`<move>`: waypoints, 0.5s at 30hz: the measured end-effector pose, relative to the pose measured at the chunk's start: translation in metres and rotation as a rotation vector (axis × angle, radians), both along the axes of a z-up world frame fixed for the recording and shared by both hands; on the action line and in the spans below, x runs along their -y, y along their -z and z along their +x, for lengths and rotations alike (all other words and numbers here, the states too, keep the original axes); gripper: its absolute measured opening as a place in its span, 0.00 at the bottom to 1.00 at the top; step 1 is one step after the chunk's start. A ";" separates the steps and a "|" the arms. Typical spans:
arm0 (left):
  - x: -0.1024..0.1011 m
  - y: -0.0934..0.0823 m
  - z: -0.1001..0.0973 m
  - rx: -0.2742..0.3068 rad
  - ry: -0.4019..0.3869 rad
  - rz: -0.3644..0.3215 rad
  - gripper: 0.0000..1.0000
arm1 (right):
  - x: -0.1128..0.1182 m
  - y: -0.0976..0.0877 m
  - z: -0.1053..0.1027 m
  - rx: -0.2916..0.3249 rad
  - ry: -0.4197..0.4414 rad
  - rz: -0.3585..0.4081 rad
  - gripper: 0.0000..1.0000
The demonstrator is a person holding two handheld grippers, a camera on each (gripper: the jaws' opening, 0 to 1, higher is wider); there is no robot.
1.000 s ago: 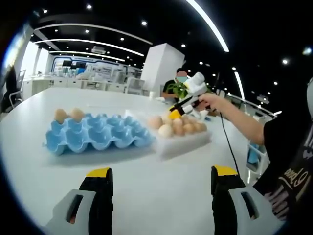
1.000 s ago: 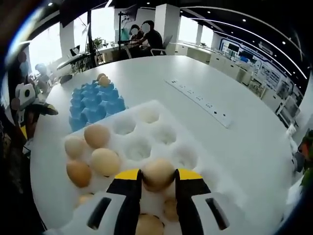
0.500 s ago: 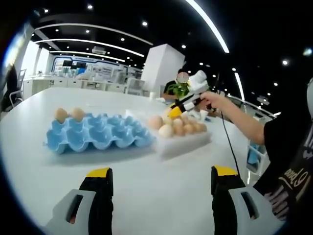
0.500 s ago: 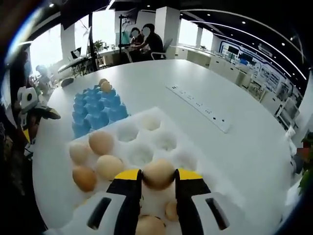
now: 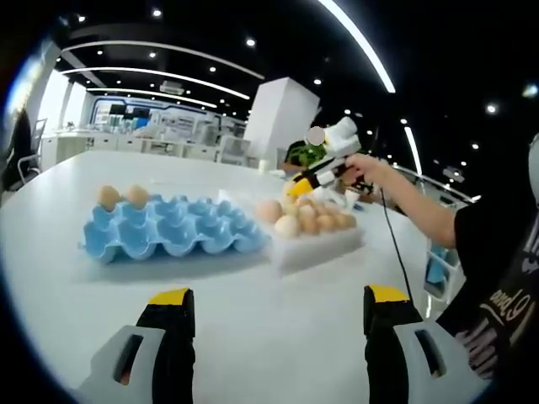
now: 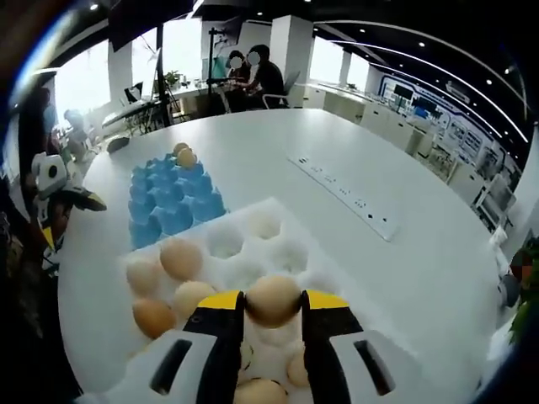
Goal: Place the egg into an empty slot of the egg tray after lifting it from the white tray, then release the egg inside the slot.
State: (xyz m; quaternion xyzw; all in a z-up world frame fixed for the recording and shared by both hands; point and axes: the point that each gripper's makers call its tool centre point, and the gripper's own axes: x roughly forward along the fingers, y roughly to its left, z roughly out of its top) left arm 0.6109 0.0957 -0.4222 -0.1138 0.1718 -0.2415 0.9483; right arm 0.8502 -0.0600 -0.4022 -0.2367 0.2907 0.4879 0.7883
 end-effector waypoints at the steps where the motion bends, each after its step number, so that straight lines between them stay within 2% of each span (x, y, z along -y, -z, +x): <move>1: 0.000 0.000 0.000 0.001 0.000 0.002 0.84 | 0.000 0.000 0.000 0.000 -0.001 0.001 0.28; 15: -0.003 0.002 0.000 -0.001 -0.005 0.000 0.84 | -0.011 -0.008 0.005 0.007 -0.024 0.013 0.28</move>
